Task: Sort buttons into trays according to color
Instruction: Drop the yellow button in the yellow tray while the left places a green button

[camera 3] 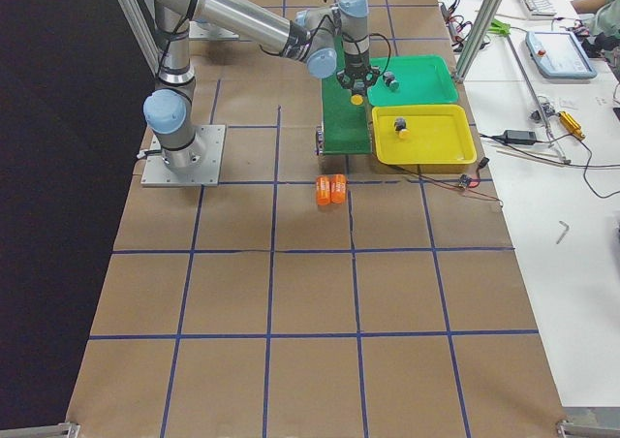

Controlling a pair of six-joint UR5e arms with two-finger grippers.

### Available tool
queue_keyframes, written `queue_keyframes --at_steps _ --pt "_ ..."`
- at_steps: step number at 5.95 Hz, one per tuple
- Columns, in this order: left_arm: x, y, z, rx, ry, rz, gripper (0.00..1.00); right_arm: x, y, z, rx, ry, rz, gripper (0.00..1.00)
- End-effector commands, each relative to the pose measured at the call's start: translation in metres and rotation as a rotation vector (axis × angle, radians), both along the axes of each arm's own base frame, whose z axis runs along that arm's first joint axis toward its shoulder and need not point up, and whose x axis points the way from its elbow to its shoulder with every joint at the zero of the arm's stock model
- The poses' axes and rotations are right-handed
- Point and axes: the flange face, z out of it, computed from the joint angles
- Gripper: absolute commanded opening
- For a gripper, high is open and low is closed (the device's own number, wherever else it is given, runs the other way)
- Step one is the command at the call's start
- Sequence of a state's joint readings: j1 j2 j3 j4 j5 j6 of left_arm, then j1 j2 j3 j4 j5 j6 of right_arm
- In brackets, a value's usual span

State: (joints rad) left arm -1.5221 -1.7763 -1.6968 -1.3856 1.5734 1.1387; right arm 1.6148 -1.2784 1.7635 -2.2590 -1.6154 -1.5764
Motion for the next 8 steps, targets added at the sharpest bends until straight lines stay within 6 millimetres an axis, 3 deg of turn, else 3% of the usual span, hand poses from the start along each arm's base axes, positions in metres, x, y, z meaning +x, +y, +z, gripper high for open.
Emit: queue_keyframes --at_steps 1,2,3,4,5,6,8 --pt "-0.005 0.024 0.067 -0.052 -0.049 0.377 0.98 -0.031 -0.076 0.003 -0.044 0.055 0.184 0.09" --pt "-0.005 0.038 0.103 -0.088 -0.047 0.481 0.98 -0.046 -0.116 -0.015 -0.047 0.066 0.239 0.09" --pt "-0.006 0.040 0.115 -0.106 -0.053 0.647 0.98 -0.049 -0.152 -0.035 -0.056 0.063 0.245 0.10" --pt "-0.006 0.044 0.126 -0.133 -0.055 0.744 0.98 -0.046 -0.182 -0.068 -0.047 0.033 0.252 0.13" --pt "-0.007 0.043 0.131 -0.156 -0.050 0.818 0.99 -0.043 -0.193 -0.086 -0.056 0.001 0.251 0.34" --pt "-0.016 0.045 0.134 -0.160 -0.055 0.993 0.99 -0.043 -0.193 -0.073 -0.072 -0.003 0.246 0.99" --pt "-0.021 0.047 0.136 -0.166 -0.063 1.052 0.99 -0.042 -0.173 -0.014 -0.052 0.004 0.217 1.00"
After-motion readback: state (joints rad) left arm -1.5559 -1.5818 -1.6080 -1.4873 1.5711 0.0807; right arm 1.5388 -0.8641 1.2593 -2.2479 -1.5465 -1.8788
